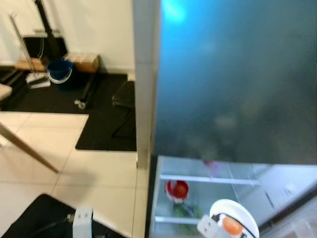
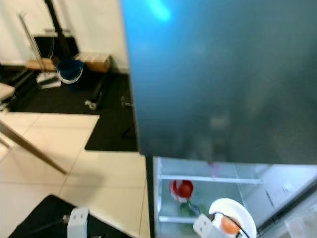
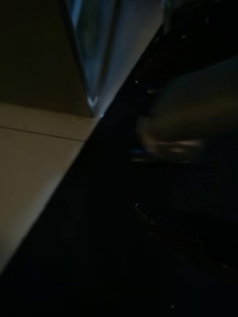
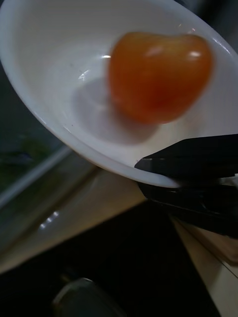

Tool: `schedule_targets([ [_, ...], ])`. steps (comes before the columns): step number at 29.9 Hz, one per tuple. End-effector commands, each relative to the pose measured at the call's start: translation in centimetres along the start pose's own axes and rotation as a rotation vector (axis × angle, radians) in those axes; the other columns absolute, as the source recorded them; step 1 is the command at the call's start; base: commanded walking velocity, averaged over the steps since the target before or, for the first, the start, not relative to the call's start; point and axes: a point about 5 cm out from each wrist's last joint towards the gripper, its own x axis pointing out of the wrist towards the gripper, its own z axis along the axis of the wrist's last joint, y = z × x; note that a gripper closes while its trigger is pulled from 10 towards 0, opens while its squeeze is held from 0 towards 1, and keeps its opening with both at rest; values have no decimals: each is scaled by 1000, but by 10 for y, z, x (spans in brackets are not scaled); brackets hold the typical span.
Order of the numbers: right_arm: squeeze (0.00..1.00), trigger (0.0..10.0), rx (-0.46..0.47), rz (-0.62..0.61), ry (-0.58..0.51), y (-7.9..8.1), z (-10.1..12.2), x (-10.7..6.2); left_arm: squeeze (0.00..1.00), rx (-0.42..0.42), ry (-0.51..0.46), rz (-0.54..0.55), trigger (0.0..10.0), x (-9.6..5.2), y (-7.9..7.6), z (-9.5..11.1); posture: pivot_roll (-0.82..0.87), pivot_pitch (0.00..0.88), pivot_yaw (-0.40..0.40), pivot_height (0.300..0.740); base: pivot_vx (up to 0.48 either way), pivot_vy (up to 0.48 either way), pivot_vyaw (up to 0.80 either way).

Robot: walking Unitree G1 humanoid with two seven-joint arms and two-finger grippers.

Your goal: Restocking fridge

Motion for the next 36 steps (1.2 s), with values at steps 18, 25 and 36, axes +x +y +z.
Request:
schedule_targets([
  [18,0,10000,-5,-14,-4,-4,-1,0,0,22,14,-45,10000,1,-7,-1,72,0,-28,740,0,-293,0],
  [25,0,10000,-8,-13,-5,-4,-1,0,0,8,3,-65,10000,2,-11,1,74,0,-32,740,0,0,0],
  [36,0,10000,-15,-12,-2,-6,-2,-1,0,16,11,-96,10000,2,-12,0,71,0,-33,740,0,-43,0],
])
